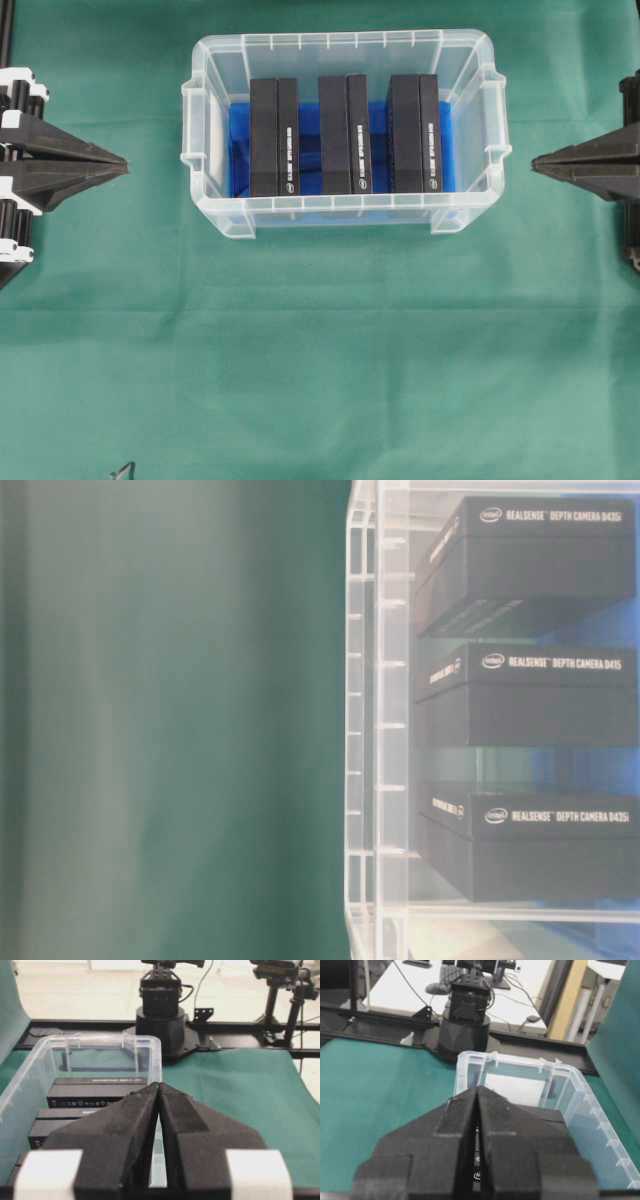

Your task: Take the box out of the case with the right arm.

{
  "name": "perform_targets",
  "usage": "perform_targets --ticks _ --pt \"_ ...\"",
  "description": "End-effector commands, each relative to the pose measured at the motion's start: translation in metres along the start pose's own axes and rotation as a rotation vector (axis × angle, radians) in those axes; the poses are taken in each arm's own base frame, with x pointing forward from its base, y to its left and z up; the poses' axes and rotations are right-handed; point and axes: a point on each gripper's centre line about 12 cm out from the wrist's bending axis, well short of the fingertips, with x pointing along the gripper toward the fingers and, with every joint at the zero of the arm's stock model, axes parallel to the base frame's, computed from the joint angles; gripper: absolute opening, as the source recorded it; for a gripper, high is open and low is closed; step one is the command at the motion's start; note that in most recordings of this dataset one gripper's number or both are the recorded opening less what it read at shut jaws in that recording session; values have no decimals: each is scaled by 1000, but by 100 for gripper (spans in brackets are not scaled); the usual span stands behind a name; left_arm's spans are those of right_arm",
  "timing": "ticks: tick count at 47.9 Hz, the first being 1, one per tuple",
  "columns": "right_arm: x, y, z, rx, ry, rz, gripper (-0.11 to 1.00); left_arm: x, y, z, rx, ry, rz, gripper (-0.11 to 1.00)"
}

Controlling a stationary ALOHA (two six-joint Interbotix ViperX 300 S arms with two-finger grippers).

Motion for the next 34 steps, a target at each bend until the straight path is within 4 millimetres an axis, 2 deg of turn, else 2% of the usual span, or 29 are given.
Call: perform_targets --ticks 1,9,14,26,34 --pt "3 0 5 12 -9 -2 0 3 0 6 26 -1 -2 2" --pt "7 0 5 26 72 -2 0 4 0 11 24 15 -2 2" --pt "9 0 16 29 83 -1 0 4 0 17 21 6 -1 2" --pt "14 0 75 48 64 -1 0 3 1 61 17 -51 2 2" --pt "21 0 113 64 83 -2 0 3 1 95 19 2 7 2"
